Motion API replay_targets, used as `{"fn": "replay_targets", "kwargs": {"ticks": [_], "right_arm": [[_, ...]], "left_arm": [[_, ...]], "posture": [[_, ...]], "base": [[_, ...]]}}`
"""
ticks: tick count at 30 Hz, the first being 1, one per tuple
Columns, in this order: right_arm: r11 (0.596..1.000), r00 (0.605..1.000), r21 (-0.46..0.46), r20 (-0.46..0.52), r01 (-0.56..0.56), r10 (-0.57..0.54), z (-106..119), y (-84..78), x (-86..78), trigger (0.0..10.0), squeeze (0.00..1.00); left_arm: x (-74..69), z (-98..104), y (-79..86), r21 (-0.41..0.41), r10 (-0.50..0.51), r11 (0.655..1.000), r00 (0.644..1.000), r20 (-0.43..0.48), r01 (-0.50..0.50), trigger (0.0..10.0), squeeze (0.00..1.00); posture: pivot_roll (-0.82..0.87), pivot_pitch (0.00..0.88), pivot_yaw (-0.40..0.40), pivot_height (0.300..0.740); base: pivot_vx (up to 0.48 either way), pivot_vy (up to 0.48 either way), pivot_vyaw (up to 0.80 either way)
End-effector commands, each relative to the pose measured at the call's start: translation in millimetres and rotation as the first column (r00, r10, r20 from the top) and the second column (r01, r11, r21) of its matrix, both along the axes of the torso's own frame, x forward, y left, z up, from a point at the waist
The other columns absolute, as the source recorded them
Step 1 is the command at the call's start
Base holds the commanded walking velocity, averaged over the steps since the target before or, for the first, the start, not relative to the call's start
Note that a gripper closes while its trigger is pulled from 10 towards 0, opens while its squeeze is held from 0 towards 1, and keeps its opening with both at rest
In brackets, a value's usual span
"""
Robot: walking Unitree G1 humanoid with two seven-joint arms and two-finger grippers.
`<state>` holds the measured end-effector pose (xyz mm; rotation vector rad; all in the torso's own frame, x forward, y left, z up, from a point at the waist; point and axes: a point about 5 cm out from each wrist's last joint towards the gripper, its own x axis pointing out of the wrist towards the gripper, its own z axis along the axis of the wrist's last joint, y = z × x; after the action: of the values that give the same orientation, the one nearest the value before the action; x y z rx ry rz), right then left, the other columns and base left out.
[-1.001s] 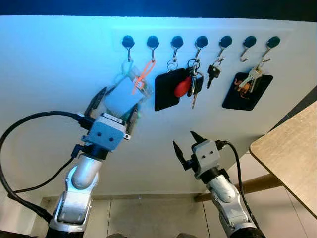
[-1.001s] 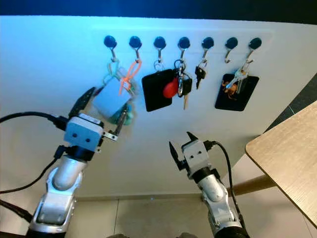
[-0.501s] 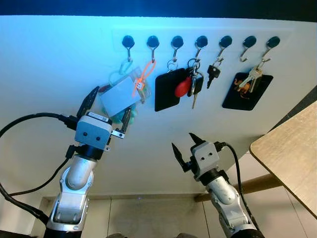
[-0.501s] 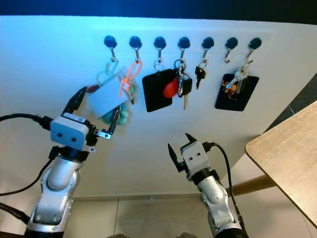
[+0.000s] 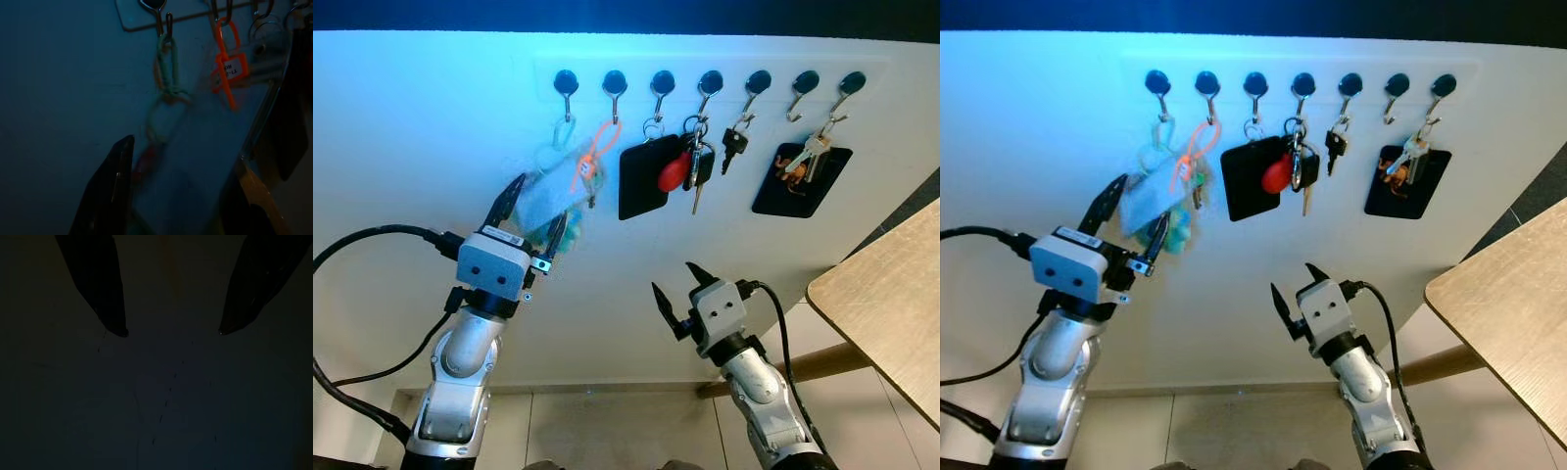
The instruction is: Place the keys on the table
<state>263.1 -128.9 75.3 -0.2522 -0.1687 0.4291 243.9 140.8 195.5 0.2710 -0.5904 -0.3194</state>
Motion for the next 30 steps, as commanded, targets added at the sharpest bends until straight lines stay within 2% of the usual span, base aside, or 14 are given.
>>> {"fn": "replay_targets", "kwargs": {"ticks": [1,3,4,5,6,7,18,19,20,24,29,30], "right_arm": [[1.0,1.0,-0.011,-0.008,0.0,0.0,-1,-1.1,-2.3,10.0,0.0],[1.0,1.0,-0.011,-0.007,0.0,0.0,-1,-1.1,-2.2,10.0,0.0],[1.0,1.0,-0.013,-0.004,0.0,0.0,-1,-0.9,-2.2,10.0,0.0],[1.0,1.0,-0.013,-0.004,0.0,0.0,-1,-0.9,-2.2,10.0,0.0],[1.0,1.0,-0.014,-0.002,0.0,0.0,-1,-0.7,-2.4,10.0,0.0],[1.0,1.0,-0.014,-0.002,0.0,0.0,-1,-0.5,-2.4,10.0,0.0],[1.0,1.0,-0.011,0.007,-0.005,0.005,1,1.4,-2.7,10.0,0.0],[1.0,1.0,-0.014,0.011,-0.008,0.008,2,1.9,-2.6,10.0,0.0],[1.0,1.0,-0.015,0.015,-0.01,0.01,2,2.2,-2.3,10.0,0.0],[1.0,0.999,-0.01,0.034,-0.017,0.017,6,2.6,-2.4,10.0,0.0],[0.996,0.997,0.061,0.054,-0.059,0.056,15,6.8,-4.2,10.0,0.0],[0.986,0.99,0.097,0.051,-0.137,0.132,19,14.7,-8.1,10.0,0.0]], "left_arm": [[-3.2,0,-1.9,0.003,-0.024,1.0,1.0,0.009,0.024,0.0,0.0],[-3.1,1,-2.1,0.004,-0.027,1.0,1.0,0.012,0.027,0.0,0.0],[-3.1,2,-2.0,0.019,-0.024,1.0,0.999,0.022,0.024,5.2,0.0],[-3.1,2,-2.0,0.019,-0.024,1.0,0.999,0.022,0.024,5.2,0.0],[-3.0,2,-2.5,0.016,-0.035,0.999,0.999,0.024,0.035,0.5,0.0],[-3.0,3,-2.8,0.015,-0.039,0.999,0.999,0.025,0.039,0.0,0.0],[-2.5,9,-2.7,0.003,-0.042,0.999,0.998,0.052,0.042,0.0,0.0],[-3.4,11,-2.5,-0.006,-0.048,0.999,0.997,0.061,0.049,0.6,0.0],[-4.8,12,-2.6,-0.012,-0.061,0.998,0.996,0.068,0.062,0.0,0.0],[-9.2,16,-5.1,-0.01,-0.104,0.994,0.989,0.102,0.105,0.0,0.0],[-10.4,18,-7.2,0.017,-0.123,0.992,0.985,0.121,0.122,0.0,0.0],[-10.4,17,-8.4,0.019,-0.131,0.991,0.984,0.118,0.129,0.0,0.0]], "posture": [[0.03,0.095,-0.018,0.74],[0.03,0.095,-0.018,0.74],[0.03,0.094,-0.017,0.74],[0.03,0.094,-0.017,0.74],[0.03,0.094,-0.016,0.74],[0.03,0.094,-0.016,0.74],[0.03,0.098,-0.015,0.74],[0.03,0.097,-0.014,0.74],[0.03,0.096,-0.013,0.74],[0.03,0.094,-0.014,0.74],[0.03,0.091,-0.013,0.74],[0.03,0.09,-0.012,0.74]], "base": [[0.0,0.0,0.0],[0.0,0.0,0.0],[0.0,0.0,0.0],[0.0,0.0,0.0],[0.0,0.0,0.0],[0.0,0.0,0.0],[0.0,0.0,0.0],[0.0,0.0,0.0],[0.0,0.0,0.0],[0.0,0.0,0.0],[0.0,0.0,0.0],[0.0,0.0,0.0]]}}
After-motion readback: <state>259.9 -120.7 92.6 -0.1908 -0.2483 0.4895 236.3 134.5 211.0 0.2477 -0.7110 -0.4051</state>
